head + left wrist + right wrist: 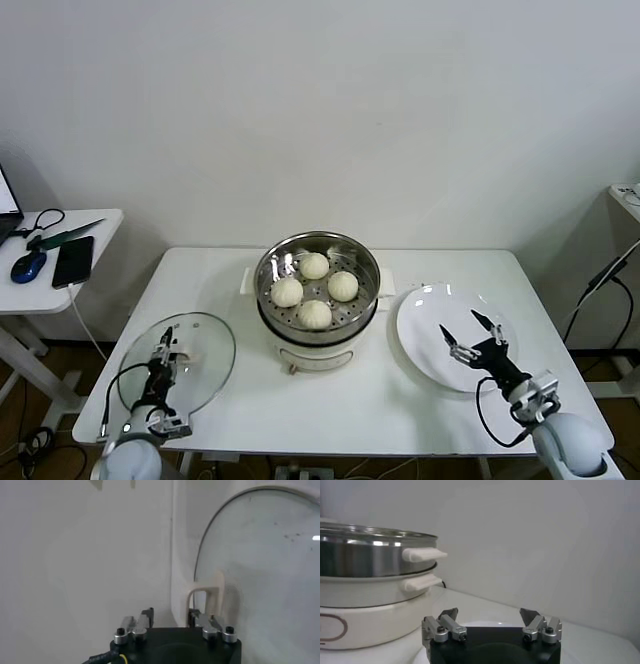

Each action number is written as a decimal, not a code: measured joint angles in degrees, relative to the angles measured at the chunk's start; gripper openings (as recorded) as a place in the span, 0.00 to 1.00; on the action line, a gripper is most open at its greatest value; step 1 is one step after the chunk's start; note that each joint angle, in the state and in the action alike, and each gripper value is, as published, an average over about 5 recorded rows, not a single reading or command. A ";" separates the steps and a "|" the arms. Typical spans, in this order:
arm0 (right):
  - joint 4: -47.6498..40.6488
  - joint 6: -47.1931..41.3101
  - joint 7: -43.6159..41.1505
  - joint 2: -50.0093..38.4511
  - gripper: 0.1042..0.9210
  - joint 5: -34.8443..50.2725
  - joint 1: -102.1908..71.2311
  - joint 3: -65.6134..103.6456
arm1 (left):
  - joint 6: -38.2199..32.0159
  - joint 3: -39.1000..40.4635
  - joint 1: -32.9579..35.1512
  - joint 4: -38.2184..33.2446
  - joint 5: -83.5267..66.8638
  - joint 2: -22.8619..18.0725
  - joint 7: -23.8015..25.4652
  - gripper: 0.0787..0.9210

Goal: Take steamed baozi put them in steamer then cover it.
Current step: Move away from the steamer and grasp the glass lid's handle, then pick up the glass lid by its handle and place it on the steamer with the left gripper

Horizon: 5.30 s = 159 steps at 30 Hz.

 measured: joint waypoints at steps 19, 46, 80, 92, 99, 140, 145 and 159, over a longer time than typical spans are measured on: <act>-1.29 0.76 -0.74 0.71 0.88 -1.25 0.30 0.16 | 0.02 0.32 1.52 -2.32 -3.30 0.75 0.41 0.08; -3.75 0.59 0.20 -3.23 0.88 -0.89 4.26 -2.54 | 24.66 9.24 11.43 -33.52 -1.34 9.37 3.83 0.08; -7.13 0.54 1.66 -5.13 0.88 -1.51 7.50 -4.93 | 46.14 51.78 -23.88 -22.70 7.24 3.04 25.26 0.08; -7.32 1.01 1.67 -4.50 0.88 -2.18 6.43 -3.46 | 46.11 52.52 -27.85 -13.46 9.01 -4.55 25.79 0.08; -7.63 1.20 1.52 -4.46 0.88 -2.51 6.34 -3.11 | 46.12 51.53 -28.50 -10.56 10.03 -5.81 26.28 0.08; -9.25 1.66 0.69 -3.02 0.88 -3.90 8.59 -4.32 | 46.07 49.68 -28.05 -7.15 7.26 -5.24 22.98 0.08; -9.29 1.76 0.44 -3.03 0.88 -4.03 8.47 -4.13 | 46.08 49.69 -27.90 -6.80 6.92 -5.23 22.30 0.08; -9.34 1.79 0.08 -3.13 0.88 -4.22 8.49 -3.93 | 46.12 49.27 -26.86 -8.19 6.46 -4.09 23.15 0.20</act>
